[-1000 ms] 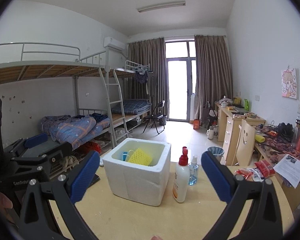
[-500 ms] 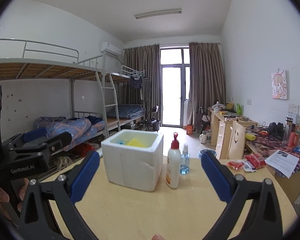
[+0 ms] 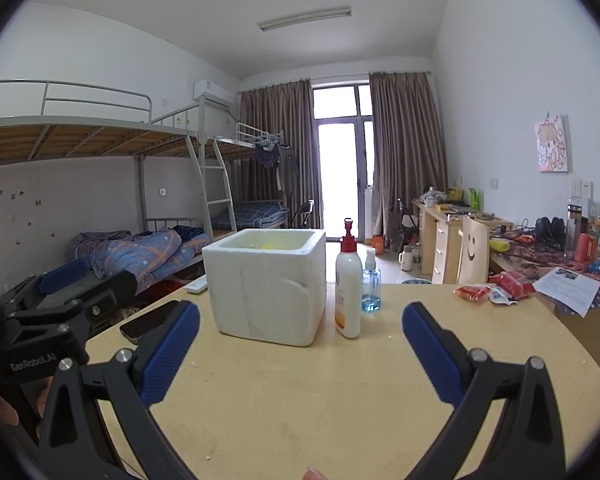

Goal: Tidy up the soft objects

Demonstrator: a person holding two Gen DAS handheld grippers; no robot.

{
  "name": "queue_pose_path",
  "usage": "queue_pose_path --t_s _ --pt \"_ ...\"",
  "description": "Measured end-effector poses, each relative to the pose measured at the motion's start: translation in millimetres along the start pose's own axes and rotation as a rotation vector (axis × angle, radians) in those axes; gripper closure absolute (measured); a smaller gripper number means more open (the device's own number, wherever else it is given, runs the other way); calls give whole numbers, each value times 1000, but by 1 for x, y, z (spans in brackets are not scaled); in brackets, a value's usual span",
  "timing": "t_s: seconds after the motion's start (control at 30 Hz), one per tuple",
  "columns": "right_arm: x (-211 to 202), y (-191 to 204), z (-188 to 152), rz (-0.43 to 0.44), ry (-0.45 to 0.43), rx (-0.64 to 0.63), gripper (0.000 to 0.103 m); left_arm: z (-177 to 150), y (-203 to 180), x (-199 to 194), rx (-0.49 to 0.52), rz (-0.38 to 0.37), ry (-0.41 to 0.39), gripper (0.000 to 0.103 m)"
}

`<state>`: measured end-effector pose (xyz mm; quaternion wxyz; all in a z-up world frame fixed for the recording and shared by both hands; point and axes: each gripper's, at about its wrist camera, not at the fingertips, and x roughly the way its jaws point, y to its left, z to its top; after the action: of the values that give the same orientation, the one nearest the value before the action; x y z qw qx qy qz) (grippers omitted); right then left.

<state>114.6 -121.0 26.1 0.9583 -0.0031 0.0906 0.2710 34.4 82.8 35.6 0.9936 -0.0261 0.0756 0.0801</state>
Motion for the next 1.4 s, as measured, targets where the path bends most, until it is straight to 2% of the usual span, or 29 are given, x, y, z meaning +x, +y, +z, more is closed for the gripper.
queue_pose_path --t_s 1.4 --pt "-5 3 -2 -9 22 -2 0 -9 2 1 -10 -2 47 1"
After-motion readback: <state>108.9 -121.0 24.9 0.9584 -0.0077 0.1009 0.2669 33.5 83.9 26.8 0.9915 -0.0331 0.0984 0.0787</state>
